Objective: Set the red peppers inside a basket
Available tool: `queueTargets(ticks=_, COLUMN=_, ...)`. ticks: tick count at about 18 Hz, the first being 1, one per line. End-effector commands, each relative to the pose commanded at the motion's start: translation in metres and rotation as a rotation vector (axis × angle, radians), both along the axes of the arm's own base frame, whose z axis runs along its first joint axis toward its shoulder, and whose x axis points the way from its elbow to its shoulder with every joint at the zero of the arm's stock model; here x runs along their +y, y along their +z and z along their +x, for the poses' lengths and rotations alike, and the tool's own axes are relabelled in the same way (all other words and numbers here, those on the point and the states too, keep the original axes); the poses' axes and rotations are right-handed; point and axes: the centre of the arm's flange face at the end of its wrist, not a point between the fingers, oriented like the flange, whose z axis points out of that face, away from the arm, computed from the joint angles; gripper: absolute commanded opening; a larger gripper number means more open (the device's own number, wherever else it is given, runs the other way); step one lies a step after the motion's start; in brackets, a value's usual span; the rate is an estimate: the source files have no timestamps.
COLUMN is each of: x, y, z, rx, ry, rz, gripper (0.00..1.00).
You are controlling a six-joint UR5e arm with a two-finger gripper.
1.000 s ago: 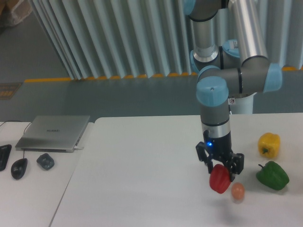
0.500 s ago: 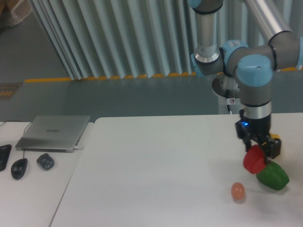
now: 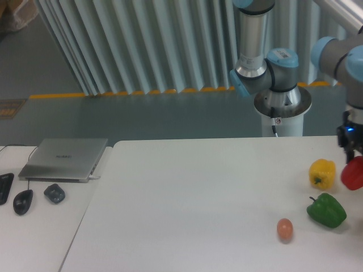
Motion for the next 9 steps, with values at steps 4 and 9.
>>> queueTargets(ticks=4, x=-0.026, y=0.004, z=-0.032, rx=0.067, ry=0.046, rz=0.028, gripper=0.43)
queueTargets(ticks=9, x=-0.052, y=-0.009, z=-0.071, rx=0.101, ry=0.050, rz=0.022, gripper=0.43)
